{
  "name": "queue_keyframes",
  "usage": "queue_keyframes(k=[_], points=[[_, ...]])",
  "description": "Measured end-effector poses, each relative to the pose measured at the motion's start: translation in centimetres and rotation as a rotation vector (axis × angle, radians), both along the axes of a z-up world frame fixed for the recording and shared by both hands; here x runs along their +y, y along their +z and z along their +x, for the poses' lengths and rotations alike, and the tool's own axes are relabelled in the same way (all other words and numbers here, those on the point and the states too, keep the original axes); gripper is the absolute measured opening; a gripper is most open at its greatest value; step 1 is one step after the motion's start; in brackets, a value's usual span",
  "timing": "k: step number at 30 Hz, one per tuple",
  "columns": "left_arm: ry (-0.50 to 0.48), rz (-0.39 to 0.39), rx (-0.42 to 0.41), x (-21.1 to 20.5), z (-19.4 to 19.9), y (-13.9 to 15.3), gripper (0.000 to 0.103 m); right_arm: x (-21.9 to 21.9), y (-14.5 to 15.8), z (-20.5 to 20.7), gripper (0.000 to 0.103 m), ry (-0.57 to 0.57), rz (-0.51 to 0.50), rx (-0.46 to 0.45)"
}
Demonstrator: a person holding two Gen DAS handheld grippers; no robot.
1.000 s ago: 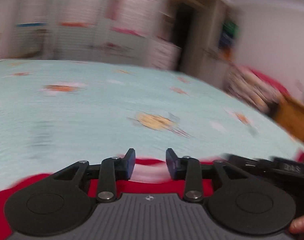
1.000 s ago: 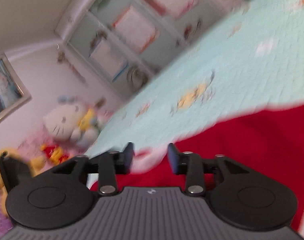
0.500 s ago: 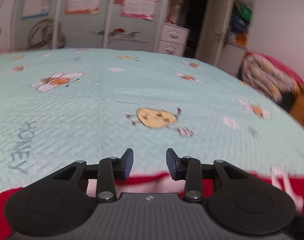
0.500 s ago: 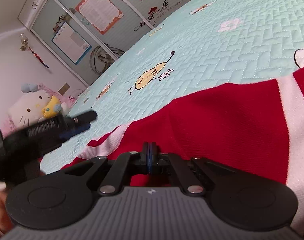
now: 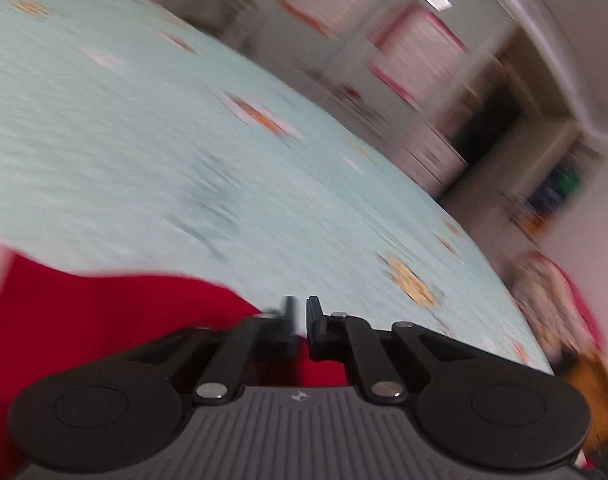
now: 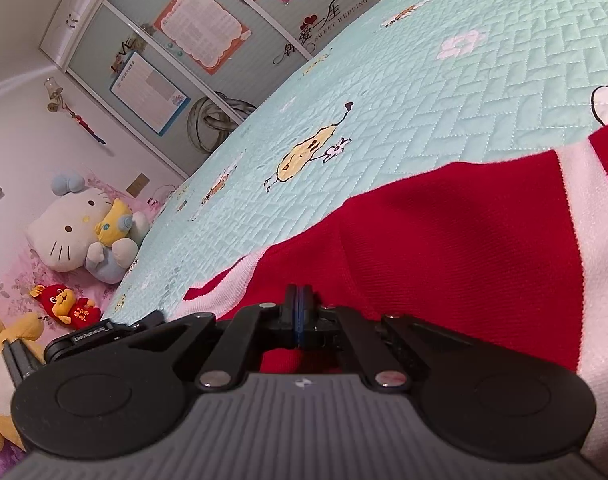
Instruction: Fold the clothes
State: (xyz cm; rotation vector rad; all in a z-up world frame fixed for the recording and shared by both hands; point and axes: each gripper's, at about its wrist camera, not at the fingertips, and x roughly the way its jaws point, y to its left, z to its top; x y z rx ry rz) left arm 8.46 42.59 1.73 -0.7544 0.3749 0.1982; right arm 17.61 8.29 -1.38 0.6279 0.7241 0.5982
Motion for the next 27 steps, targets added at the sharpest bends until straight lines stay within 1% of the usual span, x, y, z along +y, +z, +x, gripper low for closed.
queue_keyframes(k=[1,2,3,4,5,6,7,11,13,14,15,16,17,18,19,20,21,22,23,25,26,27], points=[[-0.004,-0.05,-0.04,0.5,-0.7,0.3,0.01,0.0,0.0,0.0,0.0,0.0,0.001,0.0],[-0.008,-0.064,-0.066,0.7,-1.5,0.9,0.012,0.1,0.0,0.0,0.0,0.0,0.001,-0.001],[-0.009,-0.053,-0.081,0.7,-2.2,1.6,0.018,0.1,0.0,0.0,0.0,0.0,0.0,-0.002],[-0.012,-0.016,-0.079,0.6,-2.7,2.3,0.027,0.1,0.0,0.0,0.0,-0.001,0.0,-0.003],[-0.028,0.045,-0.054,0.3,-3.0,2.9,0.033,0.1,0.0,0.0,0.0,-0.001,-0.001,-0.004],[-0.054,0.11,-0.019,0.1,-3.0,3.3,0.043,0.1,0.0,0.0,0.0,-0.001,0.0,-0.004],[-0.061,0.149,0.006,0.1,-3.2,3.4,0.043,0.1,0.0,0.0,0.0,-0.001,0.001,-0.004],[-0.031,0.232,0.078,1.2,-4.7,3.0,0.044,0.2,-0.1,0.0,0.0,-0.001,0.002,-0.004],[0.021,0.227,0.108,2.4,-5.4,2.5,0.05,0.2,-0.1,0.0,0.0,-0.002,0.0,-0.006],[0.046,0.233,0.14,2.8,-5.4,2.0,0.05,0.2,0.0,0.0,0.0,-0.002,-0.001,-0.006],[0.065,0.243,0.179,3.1,-5.3,1.6,0.046,0.2,0.0,0.0,0.0,-0.003,-0.001,-0.006],[0.077,0.261,0.19,2.9,-5.4,1.7,0.045,0.2,-0.1,0.0,0.0,-0.003,-0.001,-0.007],[0.085,0.286,0.181,2.2,-5.7,2.3,0.045,0.3,-0.1,0.0,0.0,-0.003,0.0,-0.007],[0.085,0.317,0.163,1.1,-5.9,3.2,0.046,0.3,-0.1,0.0,0.0,-0.003,-0.001,-0.007],[0.072,0.338,0.138,-0.3,-6.1,4.3,0.049,0.3,-0.1,0.1,0.0,-0.003,-0.002,-0.008],[0.048,0.336,0.119,-1.8,-5.9,5.2,0.051,0.3,0.0,0.1,0.0,-0.004,-0.003,-0.008],[0.028,0.306,0.117,-3.0,-5.2,5.8,0.057,0.3,0.0,0.1,0.0,-0.004,-0.004,-0.009],[0.014,0.264,0.124,-4.0,-4.4,6.0,0.059,0.3,-0.1,0.1,0.0,-0.003,-0.001,-0.008],[0.005,0.206,0.133,-4.7,-3.3,6.0,0.059,0.3,-0.1,0.1,0.0,-0.002,0.001,-0.007],[0.027,0.07,0.152,-5.1,-1.3,4.4,0.059,0.2,-0.1,0.2,0.0,0.0,0.007,-0.006],[0.05,0.027,0.158,-5.0,-0.5,3.3,0.059,0.2,-0.1,0.2,0.0,0.001,0.009,-0.005],[0.078,0.029,0.155,-4.7,-0.1,2.0,0.057,0.0,-0.2,0.2,0.0,-0.002,0.021,-0.002]])
